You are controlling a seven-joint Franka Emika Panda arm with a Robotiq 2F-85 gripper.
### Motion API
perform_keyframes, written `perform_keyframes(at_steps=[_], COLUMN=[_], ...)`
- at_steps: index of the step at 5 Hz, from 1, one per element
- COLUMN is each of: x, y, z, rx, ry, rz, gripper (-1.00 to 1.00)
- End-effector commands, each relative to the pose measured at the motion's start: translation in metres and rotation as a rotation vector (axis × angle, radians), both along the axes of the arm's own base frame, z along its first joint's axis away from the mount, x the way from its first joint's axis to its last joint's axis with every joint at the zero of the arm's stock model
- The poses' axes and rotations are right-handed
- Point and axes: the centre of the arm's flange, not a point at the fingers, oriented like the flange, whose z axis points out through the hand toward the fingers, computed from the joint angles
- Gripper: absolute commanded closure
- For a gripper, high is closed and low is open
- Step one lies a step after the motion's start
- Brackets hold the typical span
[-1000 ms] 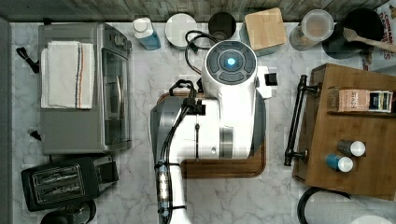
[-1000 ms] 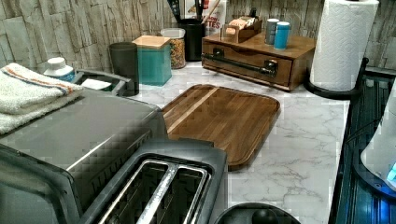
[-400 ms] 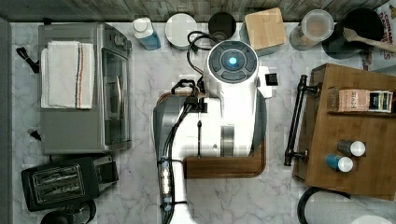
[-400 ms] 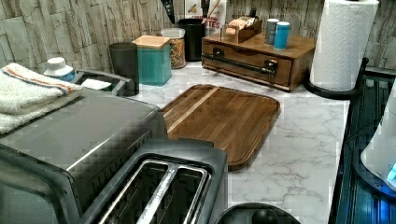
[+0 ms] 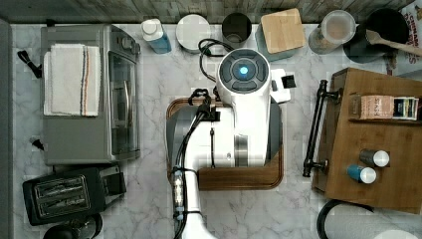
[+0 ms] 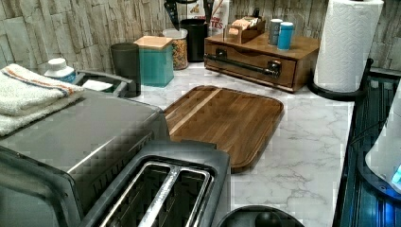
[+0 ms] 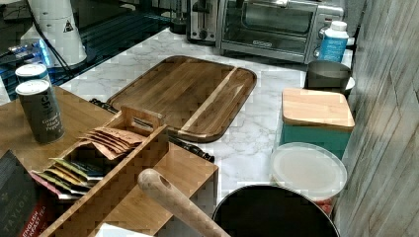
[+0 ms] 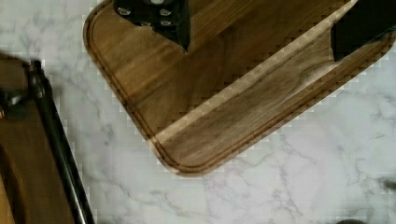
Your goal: Open the drawer.
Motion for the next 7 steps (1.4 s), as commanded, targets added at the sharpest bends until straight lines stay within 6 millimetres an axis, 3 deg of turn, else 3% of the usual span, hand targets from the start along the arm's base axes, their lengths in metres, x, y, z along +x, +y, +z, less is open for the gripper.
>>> perform_keyframes(at_steps=[1,4,7], x=[-0.004,-0.007,-0.006], y=[-0.124,-0.185,-0.197], z=[-0.006,-0.033,-0.072], rx=[0.003,-0.021,-0.105], ry=[-0.061,-0.143,-0.097], rz=[0.22,0.298,0.361], gripper=[-1.0,-1.0,-1.0])
